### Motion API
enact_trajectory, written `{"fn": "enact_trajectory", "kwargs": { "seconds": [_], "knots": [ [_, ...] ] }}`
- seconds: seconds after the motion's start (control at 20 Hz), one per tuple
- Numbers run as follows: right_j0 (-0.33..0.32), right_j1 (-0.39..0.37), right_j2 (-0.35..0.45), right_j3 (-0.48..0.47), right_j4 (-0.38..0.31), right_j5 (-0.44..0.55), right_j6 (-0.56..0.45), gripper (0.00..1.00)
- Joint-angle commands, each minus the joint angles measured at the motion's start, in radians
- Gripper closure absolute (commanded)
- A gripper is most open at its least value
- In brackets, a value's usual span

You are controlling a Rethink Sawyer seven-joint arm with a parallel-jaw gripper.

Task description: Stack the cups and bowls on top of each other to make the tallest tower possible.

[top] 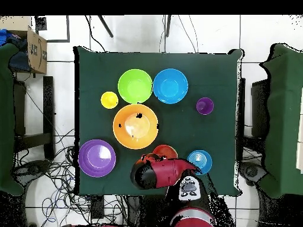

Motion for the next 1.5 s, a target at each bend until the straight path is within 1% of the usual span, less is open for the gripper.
{"fn": "enact_trajectory", "kwargs": {
  "seconds": [0.05, 0.55, 0.95, 1.2, 1.5],
  "knots": [
    [0.008, 0.034, 0.089, 0.019, 0.018, -0.019, 0.117, 0.00],
    [-0.031, -0.045, 0.117, 0.036, 0.017, 0.071, 0.066, 0.00],
    [-0.051, -0.096, 0.126, 0.038, 0.016, 0.123, 0.034, 0.00],
    [-0.064, -0.103, 0.126, 0.038, 0.004, 0.128, 0.026, 0.00],
    [-0.078, -0.092, 0.117, 0.020, -0.015, 0.122, 0.014, 0.00]
  ]
}}
